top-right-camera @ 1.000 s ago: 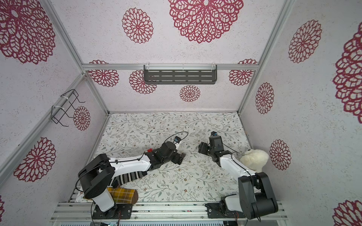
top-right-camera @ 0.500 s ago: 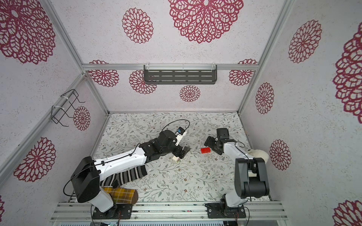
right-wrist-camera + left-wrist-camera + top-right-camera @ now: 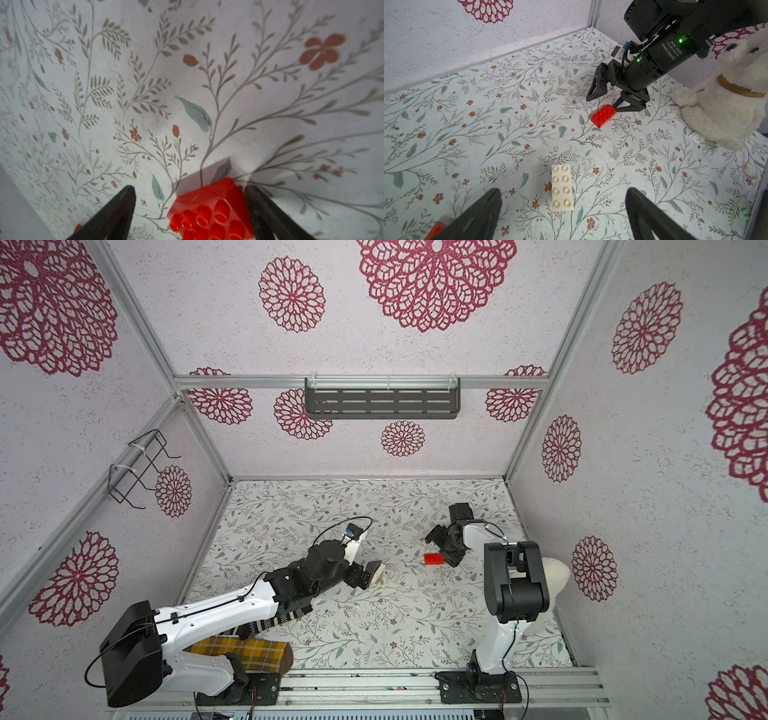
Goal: Assemble an ice cream with lego
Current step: Move the lego brick at the center of the board.
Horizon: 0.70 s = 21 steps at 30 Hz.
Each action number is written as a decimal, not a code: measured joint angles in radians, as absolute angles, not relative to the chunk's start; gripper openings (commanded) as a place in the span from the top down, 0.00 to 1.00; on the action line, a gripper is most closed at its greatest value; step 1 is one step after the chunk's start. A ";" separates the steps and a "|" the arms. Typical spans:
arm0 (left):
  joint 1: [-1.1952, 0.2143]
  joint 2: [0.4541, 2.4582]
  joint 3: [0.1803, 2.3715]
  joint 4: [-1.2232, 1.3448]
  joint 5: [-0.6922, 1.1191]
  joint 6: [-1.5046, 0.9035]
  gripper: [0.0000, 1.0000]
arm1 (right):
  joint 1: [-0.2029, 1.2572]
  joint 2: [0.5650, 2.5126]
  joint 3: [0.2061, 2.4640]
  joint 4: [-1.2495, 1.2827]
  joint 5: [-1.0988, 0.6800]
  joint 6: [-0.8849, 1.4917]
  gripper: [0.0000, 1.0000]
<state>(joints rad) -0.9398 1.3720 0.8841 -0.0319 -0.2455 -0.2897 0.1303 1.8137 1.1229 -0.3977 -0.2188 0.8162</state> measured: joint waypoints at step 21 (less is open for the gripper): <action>-0.865 1.163 0.793 -0.073 -0.376 -0.418 0.03 | 0.434 2.123 1.587 -0.614 -0.147 0.669 0.35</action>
